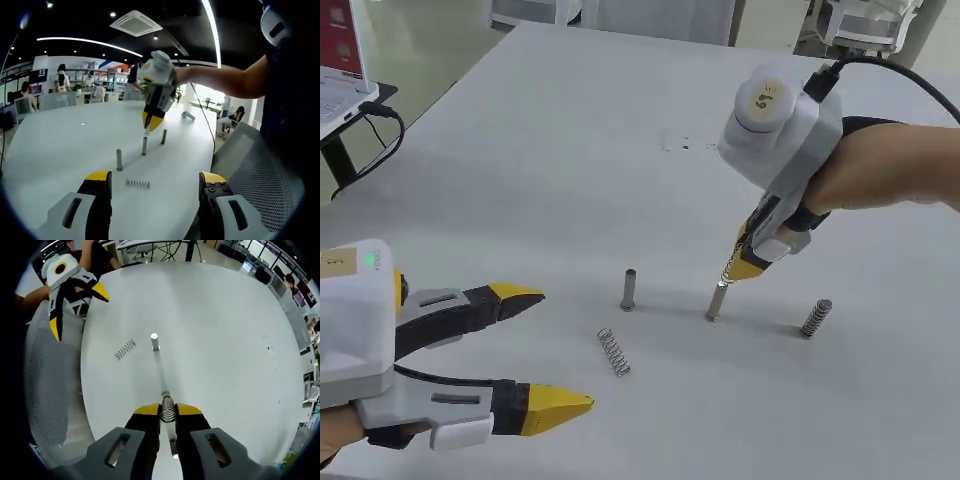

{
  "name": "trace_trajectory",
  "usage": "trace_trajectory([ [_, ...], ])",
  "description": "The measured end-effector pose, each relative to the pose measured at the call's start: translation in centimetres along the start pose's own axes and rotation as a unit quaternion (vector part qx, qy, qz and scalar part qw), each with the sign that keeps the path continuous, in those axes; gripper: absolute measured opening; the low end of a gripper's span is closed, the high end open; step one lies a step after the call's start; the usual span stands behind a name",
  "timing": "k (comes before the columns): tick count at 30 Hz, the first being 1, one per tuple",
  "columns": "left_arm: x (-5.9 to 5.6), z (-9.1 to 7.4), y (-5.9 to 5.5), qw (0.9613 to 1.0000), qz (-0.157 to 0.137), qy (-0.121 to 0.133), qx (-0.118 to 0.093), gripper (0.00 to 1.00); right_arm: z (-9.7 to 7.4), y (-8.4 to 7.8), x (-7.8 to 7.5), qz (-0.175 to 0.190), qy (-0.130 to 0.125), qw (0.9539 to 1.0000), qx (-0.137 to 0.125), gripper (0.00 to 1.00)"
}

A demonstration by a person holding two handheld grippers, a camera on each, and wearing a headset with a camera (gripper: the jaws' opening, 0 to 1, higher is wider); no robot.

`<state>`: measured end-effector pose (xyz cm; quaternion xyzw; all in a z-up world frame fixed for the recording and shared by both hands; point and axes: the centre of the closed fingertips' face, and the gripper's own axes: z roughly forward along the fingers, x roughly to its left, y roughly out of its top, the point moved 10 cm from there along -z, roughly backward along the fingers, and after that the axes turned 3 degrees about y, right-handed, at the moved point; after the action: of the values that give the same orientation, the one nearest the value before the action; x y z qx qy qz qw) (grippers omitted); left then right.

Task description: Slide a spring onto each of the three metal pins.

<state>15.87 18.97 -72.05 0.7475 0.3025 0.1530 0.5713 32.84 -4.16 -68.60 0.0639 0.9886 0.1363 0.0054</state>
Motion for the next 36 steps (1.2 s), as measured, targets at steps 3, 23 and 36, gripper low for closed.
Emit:
trace_trajectory([
  [3, 0.1, 0.0, 0.1, 1.0000, 0.000, 0.000, 0.000, 0.67, 0.1, 0.0, 0.2, 0.002, 0.003, 1.0000, -0.001, 0.08],
  [23, 0.2, -0.4, 0.1, 1.0000, 0.002, 0.001, 0.000, 0.65, 2.0, 0.2, 0.2, 0.008, 0.012, 0.9999, 0.007, 0.08],
  [36, 0.1, -0.5, 0.2, 1.0000, 0.004, 0.002, 0.001, 0.64, 4.5, -0.1, 0.9, 0.010, 0.009, 0.9997, 0.022, 0.09],
])
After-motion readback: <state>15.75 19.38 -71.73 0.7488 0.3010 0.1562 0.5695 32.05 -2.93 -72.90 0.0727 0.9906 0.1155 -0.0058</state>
